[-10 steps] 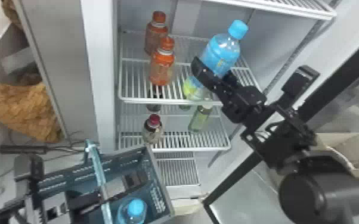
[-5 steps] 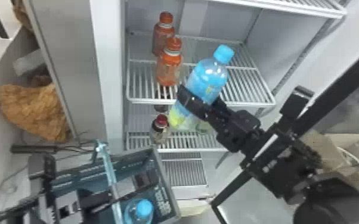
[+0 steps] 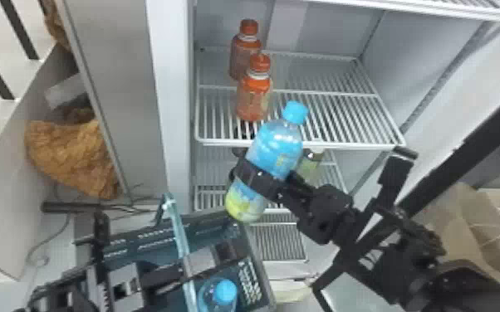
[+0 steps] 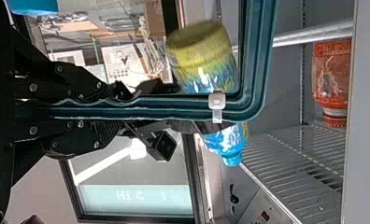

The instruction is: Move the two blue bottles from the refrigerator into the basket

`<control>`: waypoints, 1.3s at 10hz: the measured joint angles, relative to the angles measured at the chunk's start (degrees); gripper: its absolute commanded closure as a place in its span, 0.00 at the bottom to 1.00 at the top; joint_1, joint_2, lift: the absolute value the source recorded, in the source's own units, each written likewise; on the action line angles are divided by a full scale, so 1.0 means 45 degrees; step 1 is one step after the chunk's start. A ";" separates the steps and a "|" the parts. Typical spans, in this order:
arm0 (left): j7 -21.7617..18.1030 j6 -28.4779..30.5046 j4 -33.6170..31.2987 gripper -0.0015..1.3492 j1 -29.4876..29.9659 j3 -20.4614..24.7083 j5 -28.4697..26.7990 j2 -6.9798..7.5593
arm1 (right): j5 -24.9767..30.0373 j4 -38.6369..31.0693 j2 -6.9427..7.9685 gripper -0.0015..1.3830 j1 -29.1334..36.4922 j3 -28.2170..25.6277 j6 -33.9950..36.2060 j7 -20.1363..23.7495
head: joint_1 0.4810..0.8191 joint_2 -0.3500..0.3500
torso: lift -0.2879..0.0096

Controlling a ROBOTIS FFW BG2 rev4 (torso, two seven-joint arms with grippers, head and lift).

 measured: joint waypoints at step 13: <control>0.0009 -0.0289 0.0004 0.89 -0.0081 -0.0162 0.0288 0.0002 | 0.0179 0.1375 -0.0037 0.15 -0.0366 0.0898 -0.0584 0.0342 | 0.63 0.34 | 0.93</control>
